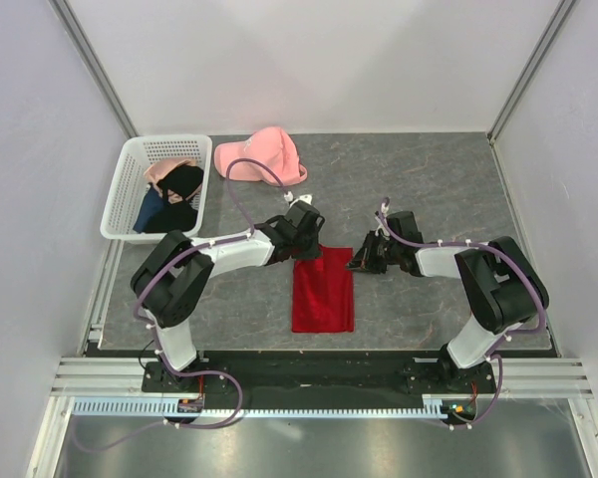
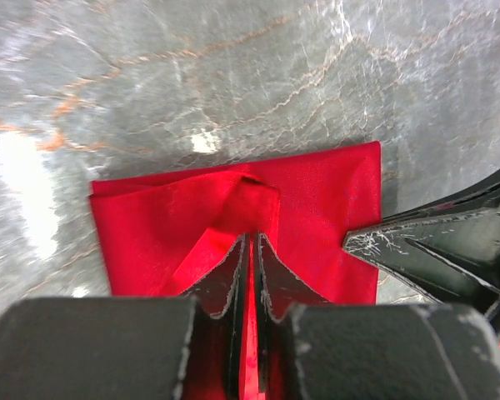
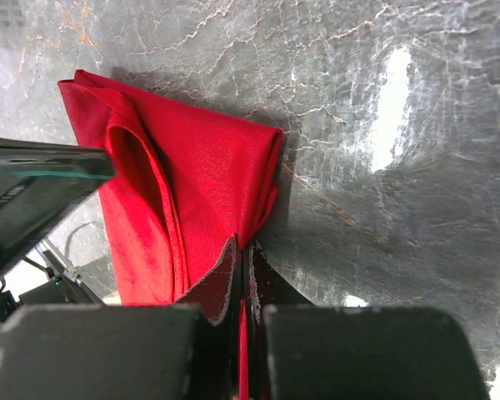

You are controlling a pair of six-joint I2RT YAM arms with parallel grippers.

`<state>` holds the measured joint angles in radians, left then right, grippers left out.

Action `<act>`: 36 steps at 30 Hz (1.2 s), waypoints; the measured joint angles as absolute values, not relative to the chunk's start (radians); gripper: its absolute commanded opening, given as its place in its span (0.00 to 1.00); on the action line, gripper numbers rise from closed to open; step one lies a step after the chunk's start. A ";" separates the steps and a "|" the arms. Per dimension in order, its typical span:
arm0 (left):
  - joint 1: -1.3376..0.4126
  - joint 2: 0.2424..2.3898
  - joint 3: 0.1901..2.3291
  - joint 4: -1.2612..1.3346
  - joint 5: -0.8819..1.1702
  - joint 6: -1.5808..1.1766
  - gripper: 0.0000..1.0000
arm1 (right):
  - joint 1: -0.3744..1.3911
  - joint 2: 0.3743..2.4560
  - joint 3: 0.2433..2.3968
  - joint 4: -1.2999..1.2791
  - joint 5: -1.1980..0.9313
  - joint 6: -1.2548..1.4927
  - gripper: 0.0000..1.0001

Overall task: Fold the napkin into a case and place the utensils inside
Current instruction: Fold the 2/3-rectangle-folded napkin at the center of the board.

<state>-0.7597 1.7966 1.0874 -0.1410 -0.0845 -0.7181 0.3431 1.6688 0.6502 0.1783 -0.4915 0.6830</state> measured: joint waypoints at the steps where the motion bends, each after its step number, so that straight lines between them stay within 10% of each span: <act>1: -0.760 1.809 1.088 -0.131 -0.074 -0.718 0.09 | 0.344 1.668 0.654 0.172 -0.488 0.682 0.00; 36: -0.759 1.738 1.027 -0.090 -0.051 -0.749 0.10 | 0.515 1.620 0.717 0.181 -0.334 0.931 0.00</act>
<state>-0.7593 1.7378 1.0267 -0.0898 -0.0513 -0.7486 0.5152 1.6203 0.7170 0.1806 -0.3340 0.9314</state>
